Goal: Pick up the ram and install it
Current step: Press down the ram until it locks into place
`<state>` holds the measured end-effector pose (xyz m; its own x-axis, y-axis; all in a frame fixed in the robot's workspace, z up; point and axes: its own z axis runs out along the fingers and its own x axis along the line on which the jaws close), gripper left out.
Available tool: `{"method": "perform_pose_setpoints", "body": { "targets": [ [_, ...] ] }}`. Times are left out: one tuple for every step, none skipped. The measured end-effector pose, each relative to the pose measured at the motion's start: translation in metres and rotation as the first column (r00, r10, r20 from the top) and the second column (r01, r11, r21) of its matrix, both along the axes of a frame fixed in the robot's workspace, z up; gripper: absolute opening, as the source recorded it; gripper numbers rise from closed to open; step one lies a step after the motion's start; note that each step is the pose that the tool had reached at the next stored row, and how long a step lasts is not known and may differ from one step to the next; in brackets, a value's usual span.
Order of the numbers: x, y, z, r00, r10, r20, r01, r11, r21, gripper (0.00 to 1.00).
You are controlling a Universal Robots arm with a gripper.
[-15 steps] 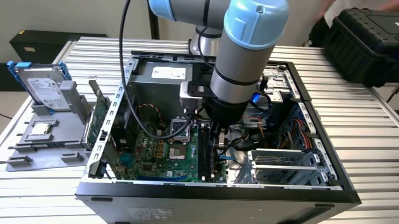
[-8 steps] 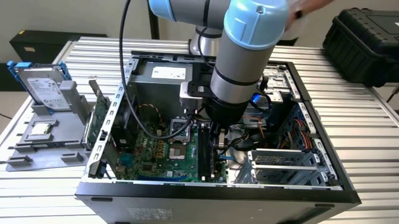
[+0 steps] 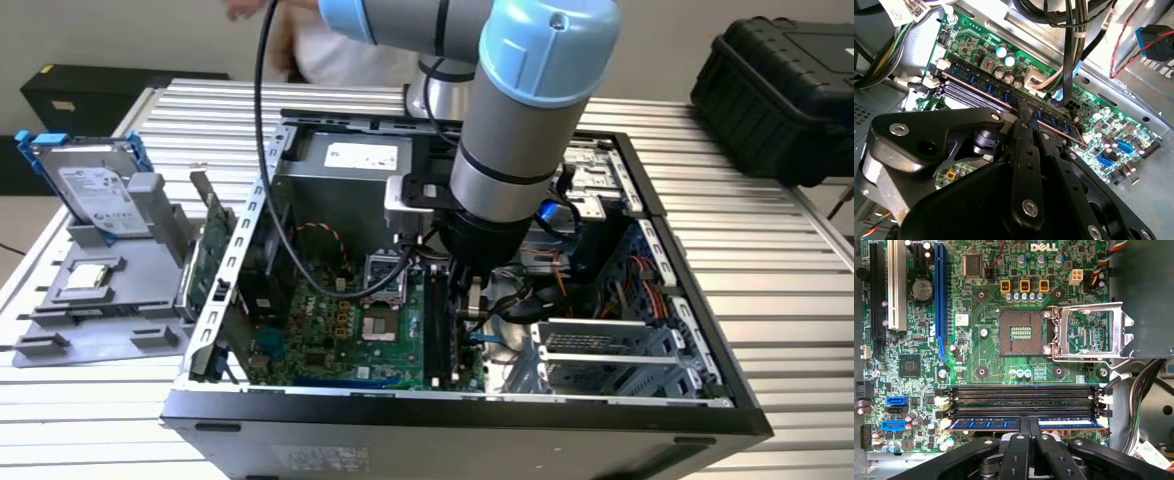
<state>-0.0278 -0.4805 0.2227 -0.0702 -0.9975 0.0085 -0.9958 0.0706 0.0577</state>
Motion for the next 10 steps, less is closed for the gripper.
{"method": "perform_pose_setpoints", "body": {
  "targets": [
    [-0.0005,0.0,0.0045,1.0,0.0,-0.0004,0.0,1.0,-0.0005,0.0],
    [-0.0008,-0.0001,0.0097,1.0,0.0,-0.001,0.0,1.0,-0.002,0.0],
    [-0.001,-0.0001,0.0143,1.0,0.0,-0.0009,0.0,1.0,-0.0018,0.0],
    [-0.0017,-0.0001,0.0188,1.0,0.0,-0.001,0.0,1.0,-0.002,0.0],
    [-0.0021,-0.0001,0.0232,1.0,0.0,-0.001,0.0,1.0,-0.002,0.0],
    [-0.0024,-0.0002,0.0277,1.0,0.0,-0.0011,0.0,1.0,-0.0022,0.0],
    [-0.0027,-0.0001,0.0323,1.0,0.0,-0.001,0.0,1.0,-0.002,0.0],
    [-0.003,-0.0002,0.0372,1.0,0.0,-0.0011,0.0,1.0,-0.0023,0.0],
    [-0.0032,-0.0002,0.0416,1.0,0.0,-0.001,0.0,1.0,-0.002,0.0],
    [-0.0033,-0.0001,0.0462,1.0,0.0,-0.0011,0.0,1.0,-0.0022,0.0]
  ]
}}
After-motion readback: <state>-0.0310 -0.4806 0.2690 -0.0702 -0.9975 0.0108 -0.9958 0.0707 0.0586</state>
